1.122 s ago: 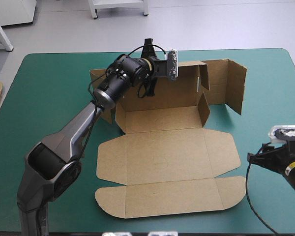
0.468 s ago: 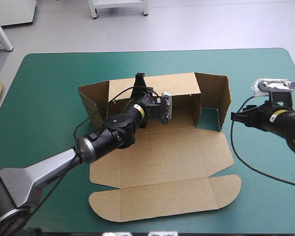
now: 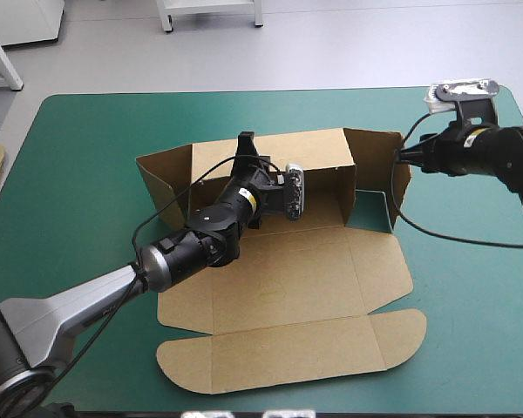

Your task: Fold the box

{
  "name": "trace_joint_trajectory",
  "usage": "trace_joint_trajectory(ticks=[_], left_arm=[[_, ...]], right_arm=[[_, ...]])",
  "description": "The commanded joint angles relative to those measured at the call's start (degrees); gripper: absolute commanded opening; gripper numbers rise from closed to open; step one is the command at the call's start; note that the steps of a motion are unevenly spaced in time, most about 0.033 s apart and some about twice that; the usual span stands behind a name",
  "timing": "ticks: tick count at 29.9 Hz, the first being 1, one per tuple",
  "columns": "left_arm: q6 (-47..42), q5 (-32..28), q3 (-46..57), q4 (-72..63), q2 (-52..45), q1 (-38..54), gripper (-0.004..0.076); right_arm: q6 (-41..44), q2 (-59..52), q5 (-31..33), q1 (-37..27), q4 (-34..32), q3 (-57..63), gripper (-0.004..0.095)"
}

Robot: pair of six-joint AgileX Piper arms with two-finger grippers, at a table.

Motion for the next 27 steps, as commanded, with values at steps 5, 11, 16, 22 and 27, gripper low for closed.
trace_joint_trajectory(ticks=[5, 11, 16, 22, 27], left_arm=[[-2.1, 4.3, -0.2, -0.7, -1.3, 0.2, -0.0008], [-2.1, 4.2, -0.2, -0.8, -1.3, 0.2, -0.0008], [-2.1, 3.4, -0.2, -0.9, -1.3, 0.2, -0.0008], [-2.1, 2.5, -0.2, -0.9, -1.3, 0.2, -0.0008], [-2.1, 2.4, -0.2, -0.7, -1.3, 0.2, -0.0009]], right_arm=[[-6.1, 7.4, 2.0, -0.7, 6.2, -12.6, 0.0391], [-6.1, 15.3, 2.2, -2.6, 6.9, -22.6, 0.0391], [-7.6, 23.6, 5.1, -4.5, 10.0, -32.5, 0.0391], [-7.6, 33.3, 10.0, -4.4, 10.9, -44.1, 0.0391], [-7.4, 36.3, 9.8, -4.3, 10.9, -45.4, 0.0391]])
